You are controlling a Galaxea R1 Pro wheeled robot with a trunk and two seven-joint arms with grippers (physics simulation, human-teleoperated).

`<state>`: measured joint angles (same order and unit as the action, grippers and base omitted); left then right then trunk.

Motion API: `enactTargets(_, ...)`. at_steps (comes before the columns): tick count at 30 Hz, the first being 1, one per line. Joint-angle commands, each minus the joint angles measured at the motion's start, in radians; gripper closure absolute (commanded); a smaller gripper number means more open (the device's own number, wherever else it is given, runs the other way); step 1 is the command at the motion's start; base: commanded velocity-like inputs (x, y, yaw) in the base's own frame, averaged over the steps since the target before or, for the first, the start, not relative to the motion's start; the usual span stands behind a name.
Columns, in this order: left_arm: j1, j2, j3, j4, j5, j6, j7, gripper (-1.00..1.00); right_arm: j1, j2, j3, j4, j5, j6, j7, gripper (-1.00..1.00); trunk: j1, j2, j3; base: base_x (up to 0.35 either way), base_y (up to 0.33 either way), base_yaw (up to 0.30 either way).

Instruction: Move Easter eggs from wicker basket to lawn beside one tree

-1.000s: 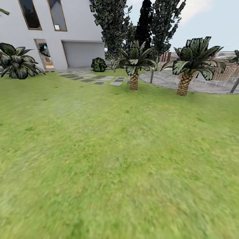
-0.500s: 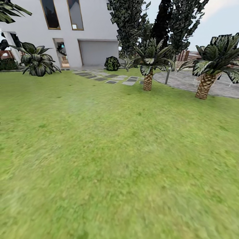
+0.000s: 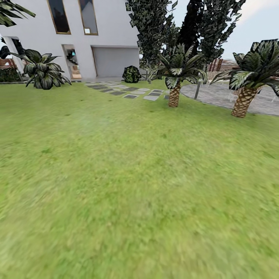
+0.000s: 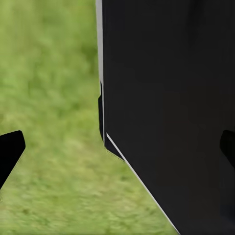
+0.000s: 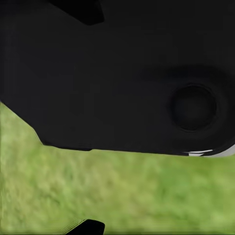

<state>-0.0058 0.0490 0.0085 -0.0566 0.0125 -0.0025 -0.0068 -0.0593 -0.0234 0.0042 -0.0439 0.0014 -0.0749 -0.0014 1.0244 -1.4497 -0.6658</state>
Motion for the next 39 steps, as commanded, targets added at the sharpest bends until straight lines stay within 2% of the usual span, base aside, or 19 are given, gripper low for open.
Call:
enactTargets(1,0.0,0.0,0.001,0.0,0.001,0.0,-0.001,-1.0,-0.001,0.0,0.0,0.001,0.0,-0.003,0.0,-1.0,0.001,0.0,-0.001,0.343,0.0,0.021)
enactTargets(14,0.0,0.0,0.001,0.0,0.001,-0.001,-0.001,-1.0,-0.001,0.0,0.0,0.002,0.002,-0.003,0.0,-1.0,0.001,0.0,-0.001,0.343,0.0,0.242)
enactTargets(39,0.0,0.001,0.001,0.0,0.001,-0.001,-0.001,-1.0,-0.001,-0.001,0.0,0.001,0.001,-0.003,0.0,-1.0,0.001,0.0,-0.001,0.343,0.0,0.009)
